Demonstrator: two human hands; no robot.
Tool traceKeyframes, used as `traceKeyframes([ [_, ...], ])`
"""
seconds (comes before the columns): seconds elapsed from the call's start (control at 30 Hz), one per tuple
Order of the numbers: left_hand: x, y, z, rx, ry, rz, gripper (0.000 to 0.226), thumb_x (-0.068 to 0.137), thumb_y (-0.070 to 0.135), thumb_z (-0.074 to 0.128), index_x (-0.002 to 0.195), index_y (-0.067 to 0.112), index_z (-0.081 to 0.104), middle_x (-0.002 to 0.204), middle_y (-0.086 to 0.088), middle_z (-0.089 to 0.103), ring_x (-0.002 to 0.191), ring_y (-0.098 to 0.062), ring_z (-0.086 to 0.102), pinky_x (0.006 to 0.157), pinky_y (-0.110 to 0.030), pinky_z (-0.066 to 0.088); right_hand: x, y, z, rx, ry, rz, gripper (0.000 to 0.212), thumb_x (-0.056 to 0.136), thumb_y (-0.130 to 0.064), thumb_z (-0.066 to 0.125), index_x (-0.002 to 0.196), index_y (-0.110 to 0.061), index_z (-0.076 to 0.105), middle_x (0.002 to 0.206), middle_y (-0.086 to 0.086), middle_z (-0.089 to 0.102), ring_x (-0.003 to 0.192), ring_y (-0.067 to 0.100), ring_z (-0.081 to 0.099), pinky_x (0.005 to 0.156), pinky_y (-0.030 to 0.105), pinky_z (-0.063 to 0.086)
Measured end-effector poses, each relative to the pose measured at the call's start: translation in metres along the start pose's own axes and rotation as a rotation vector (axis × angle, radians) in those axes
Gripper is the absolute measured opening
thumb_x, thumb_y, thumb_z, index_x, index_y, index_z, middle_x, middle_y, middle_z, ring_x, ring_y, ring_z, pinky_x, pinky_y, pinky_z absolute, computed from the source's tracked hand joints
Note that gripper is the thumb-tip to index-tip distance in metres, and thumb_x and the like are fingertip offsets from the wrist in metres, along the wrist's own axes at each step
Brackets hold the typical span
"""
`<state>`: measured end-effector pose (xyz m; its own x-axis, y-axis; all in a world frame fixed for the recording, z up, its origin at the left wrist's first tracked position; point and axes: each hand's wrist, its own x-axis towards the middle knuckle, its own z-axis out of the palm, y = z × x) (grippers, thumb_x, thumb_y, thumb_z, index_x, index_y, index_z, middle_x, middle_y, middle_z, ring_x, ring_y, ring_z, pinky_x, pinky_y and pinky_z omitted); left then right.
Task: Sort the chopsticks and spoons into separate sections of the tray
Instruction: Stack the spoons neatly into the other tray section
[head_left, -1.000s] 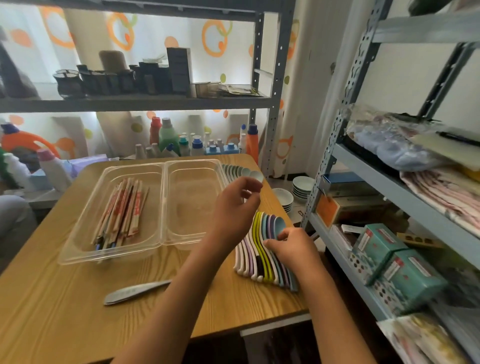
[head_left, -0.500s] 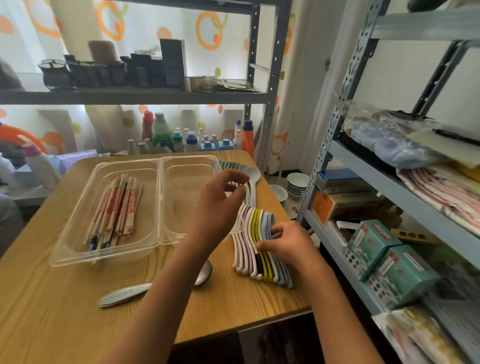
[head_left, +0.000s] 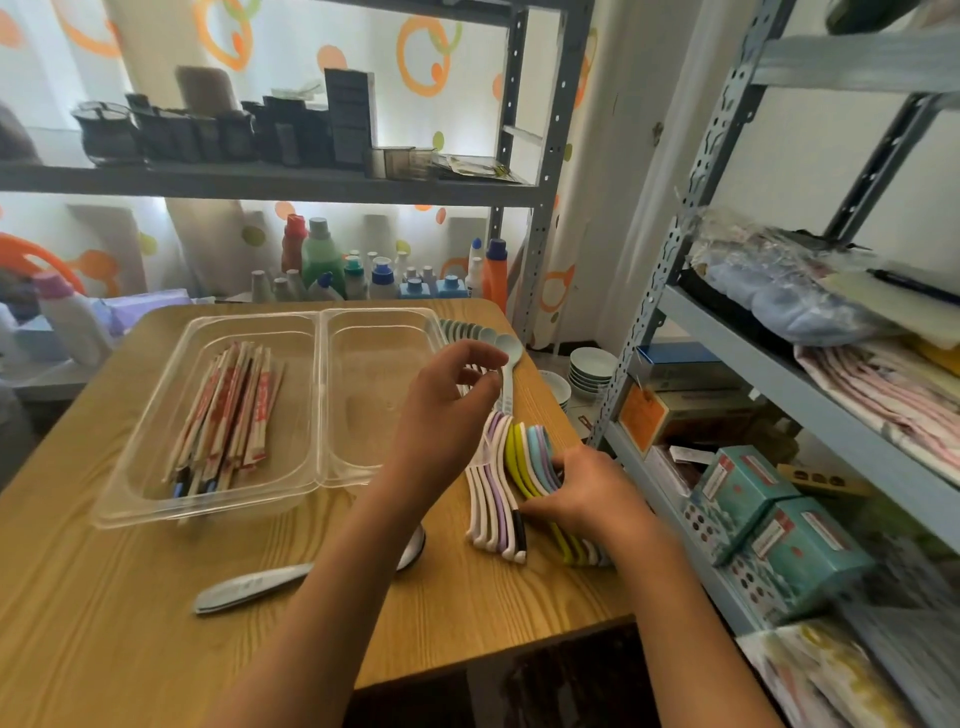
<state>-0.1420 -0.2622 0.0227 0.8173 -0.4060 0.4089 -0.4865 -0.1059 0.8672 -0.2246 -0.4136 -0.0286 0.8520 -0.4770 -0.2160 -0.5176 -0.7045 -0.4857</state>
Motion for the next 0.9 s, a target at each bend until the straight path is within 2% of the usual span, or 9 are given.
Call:
traceKeyframes([
  [0.1, 0.0, -0.001, 0.0, -0.003, -0.006, -0.003, 0.016, 0.095, 0.017, 0.056, 0.107, 0.025, 0.063, 0.104, 0.013, 0.063, 0.096, -0.003, 0.06, 0.078, -0.03, 0.056, -0.001, 0.001, 0.006, 0.003, 0.108, -0.03, 0.051, 0.076, -0.045, 0.076, 0.121, -0.025, 0.062, 0.103, -0.007, 0.067, 0.091, 0.009, 0.064, 0.081, 0.033, 0.057],
  [0.2, -0.001, -0.002, 0.0, -0.004, -0.004, -0.004, 0.016, 0.094, 0.016, 0.056, 0.106, 0.024, 0.064, 0.104, 0.012, 0.064, 0.095, -0.004, 0.061, 0.077, -0.031, 0.056, -0.005, 0.002, 0.009, 0.066, 0.149, -0.049, 0.048, 0.077, -0.04, 0.077, 0.121, -0.026, 0.063, 0.104, -0.006, 0.068, 0.091, 0.009, 0.065, 0.081, 0.032, 0.057],
  [0.33, 0.0, -0.004, 0.0, -0.002, -0.002, -0.011, 0.016, 0.094, 0.016, 0.056, 0.106, 0.024, 0.064, 0.103, 0.014, 0.064, 0.095, -0.003, 0.061, 0.078, -0.032, 0.056, -0.009, 0.004, 0.012, 0.125, 0.2, -0.058, 0.044, 0.077, -0.037, 0.076, 0.118, -0.026, 0.065, 0.095, -0.01, 0.064, 0.087, 0.007, 0.064, 0.078, 0.03, 0.057],
  [0.43, -0.001, -0.003, -0.001, -0.005, -0.002, -0.011, 0.017, 0.094, 0.016, 0.055, 0.105, 0.025, 0.064, 0.102, 0.014, 0.064, 0.095, -0.003, 0.061, 0.078, -0.033, 0.056, -0.01, 0.005, 0.013, 0.164, 0.214, -0.055, 0.045, 0.077, -0.035, 0.077, 0.12, -0.026, 0.066, 0.093, -0.011, 0.062, 0.087, 0.007, 0.064, 0.074, 0.024, 0.055],
  [0.6, -0.001, -0.001, 0.0, 0.002, -0.005, -0.007, 0.016, 0.094, 0.016, 0.056, 0.103, 0.028, 0.063, 0.101, 0.017, 0.063, 0.094, -0.002, 0.06, 0.079, -0.033, 0.057, -0.013, 0.006, 0.013, 0.246, 0.199, -0.052, 0.048, 0.079, -0.031, 0.078, 0.124, -0.025, 0.064, 0.103, -0.007, 0.067, 0.088, 0.006, 0.064, 0.072, 0.021, 0.053],
  [0.7, -0.001, 0.0, 0.0, 0.007, -0.007, -0.002, 0.016, 0.094, 0.017, 0.056, 0.103, 0.029, 0.063, 0.1, 0.018, 0.063, 0.094, -0.001, 0.06, 0.079, -0.032, 0.056, -0.016, 0.009, 0.013, 0.286, 0.203, -0.049, 0.047, 0.08, -0.028, 0.078, 0.124, -0.023, 0.064, 0.092, -0.012, 0.061, 0.081, -0.001, 0.059, 0.064, 0.015, 0.047],
  [0.9, 0.001, 0.001, -0.004, 0.006, 0.006, -0.005, 0.017, 0.094, 0.016, 0.056, 0.102, 0.028, 0.063, 0.1, 0.017, 0.063, 0.095, -0.002, 0.06, 0.076, -0.026, 0.054, -0.021, 0.008, 0.007, 0.331, 0.235, -0.067, 0.047, 0.08, -0.03, 0.078, 0.124, -0.022, 0.065, 0.087, -0.016, 0.06, 0.078, -0.002, 0.059, 0.064, 0.016, 0.048],
])
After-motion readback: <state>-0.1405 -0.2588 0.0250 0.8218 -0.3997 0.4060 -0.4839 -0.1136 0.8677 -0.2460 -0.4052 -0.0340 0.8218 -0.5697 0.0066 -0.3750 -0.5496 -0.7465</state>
